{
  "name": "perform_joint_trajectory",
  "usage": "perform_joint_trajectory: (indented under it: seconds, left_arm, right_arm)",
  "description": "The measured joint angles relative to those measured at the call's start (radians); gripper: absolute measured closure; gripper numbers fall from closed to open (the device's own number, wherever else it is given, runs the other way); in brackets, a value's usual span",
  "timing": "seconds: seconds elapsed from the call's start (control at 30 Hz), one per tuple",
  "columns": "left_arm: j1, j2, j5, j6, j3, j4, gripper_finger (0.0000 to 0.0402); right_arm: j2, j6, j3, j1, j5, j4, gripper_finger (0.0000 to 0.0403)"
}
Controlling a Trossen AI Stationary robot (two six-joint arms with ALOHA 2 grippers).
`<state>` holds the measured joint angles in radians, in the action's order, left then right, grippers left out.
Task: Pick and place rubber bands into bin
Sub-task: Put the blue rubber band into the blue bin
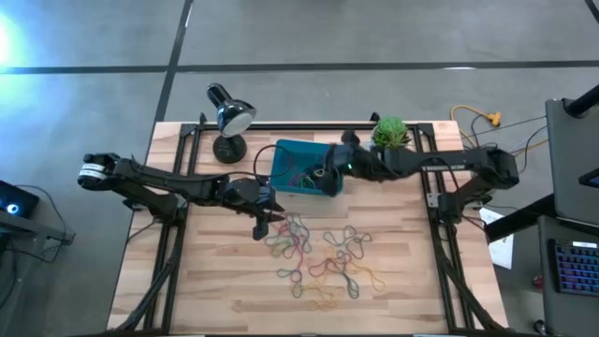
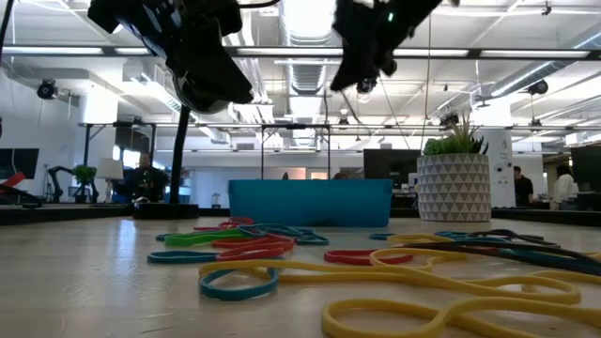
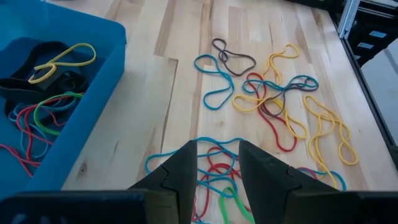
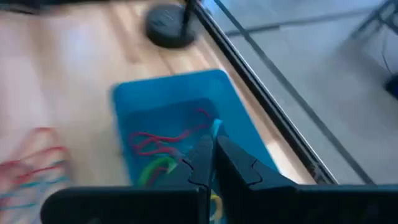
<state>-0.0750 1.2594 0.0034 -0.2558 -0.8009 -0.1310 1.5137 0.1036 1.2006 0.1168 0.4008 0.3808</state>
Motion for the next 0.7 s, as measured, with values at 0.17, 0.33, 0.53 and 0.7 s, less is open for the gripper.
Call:
perform_joint_trajectory:
  seconds: [0.17,0.33,0.53,0.7]
  left_arm:
    - [0.0,0.0,-0.001,0.0,0.001,0.047,0.0299]
    - [0.0,0.0,-0.001,0.0,0.002,0.06,0.0299]
    - [0.0,0.0,0.001,0.001,0.002,0.063,0.0299]
    - [0.001,0.0,0.001,0.001,0.003,0.062,0.0299]
  right_arm:
    - [0.052,-0.004,-0.015,0.101,-0.089,-0.017,0.0394]
    - [0.112,-0.002,-0.038,0.161,-0.171,-0.053,0.0394]
    - [0.177,0.024,-0.038,0.178,-0.177,-0.059,0.0394]
    - [0.203,0.059,-0.039,0.188,-0.198,-0.056,0.0383]
